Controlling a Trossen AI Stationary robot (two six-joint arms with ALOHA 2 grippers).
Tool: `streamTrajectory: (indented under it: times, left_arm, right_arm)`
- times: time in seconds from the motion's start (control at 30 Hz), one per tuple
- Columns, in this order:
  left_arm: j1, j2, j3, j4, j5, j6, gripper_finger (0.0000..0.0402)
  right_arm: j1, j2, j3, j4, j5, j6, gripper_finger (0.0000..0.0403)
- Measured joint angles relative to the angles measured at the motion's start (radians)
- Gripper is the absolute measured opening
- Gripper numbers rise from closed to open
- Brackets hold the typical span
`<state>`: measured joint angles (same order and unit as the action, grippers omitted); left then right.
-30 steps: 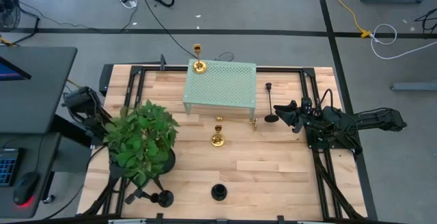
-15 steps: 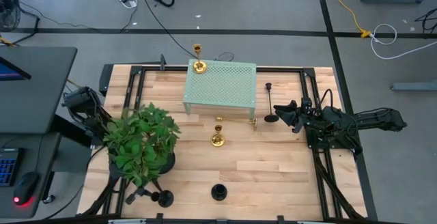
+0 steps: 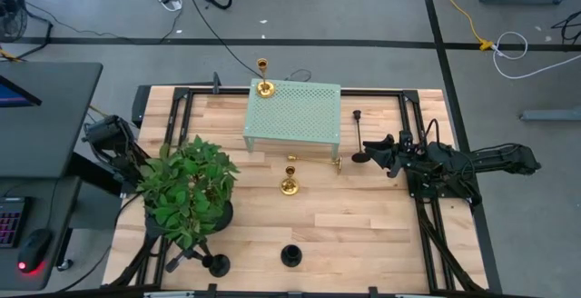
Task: Pick & Place candle stick holders
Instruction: Put the left black candle holder on the shelf
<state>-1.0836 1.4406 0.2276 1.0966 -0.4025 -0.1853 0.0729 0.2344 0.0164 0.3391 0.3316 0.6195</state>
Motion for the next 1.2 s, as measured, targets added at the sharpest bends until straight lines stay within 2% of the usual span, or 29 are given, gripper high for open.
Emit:
streamTrajectory:
  times: [0.23,0.47,0.7,0.9,1.0,1.2]
  left_arm:
    - [-0.028,-0.022,0.000,-0.005,-0.037,-0.004,0.0010]
    - [-0.119,-0.131,0.000,-0.056,-0.104,0.057,0.0010]
    - [-0.249,-0.266,0.000,-0.211,-0.240,0.047,0.0010]
    - [-0.383,-0.370,0.000,-0.230,-0.406,0.145,0.0010]
    - [-0.441,-0.414,0.000,-0.248,-0.490,0.142,0.0010]
    - [-0.532,-0.468,-0.001,-0.275,-0.592,0.164,0.0010]
  right_arm:
    - [0.000,0.000,0.000,0.001,0.000,0.000,0.0185]
    - [0.000,0.000,0.000,0.001,0.000,0.000,0.0185]
    - [0.000,0.000,0.000,0.004,0.000,0.000,0.0185]
    - [0.000,0.000,0.000,0.005,0.000,0.000,0.0185]
    - [0.000,0.000,0.000,0.005,0.000,0.000,0.0185]
    - [0.000,0.000,0.000,0.005,0.000,0.000,0.0185]
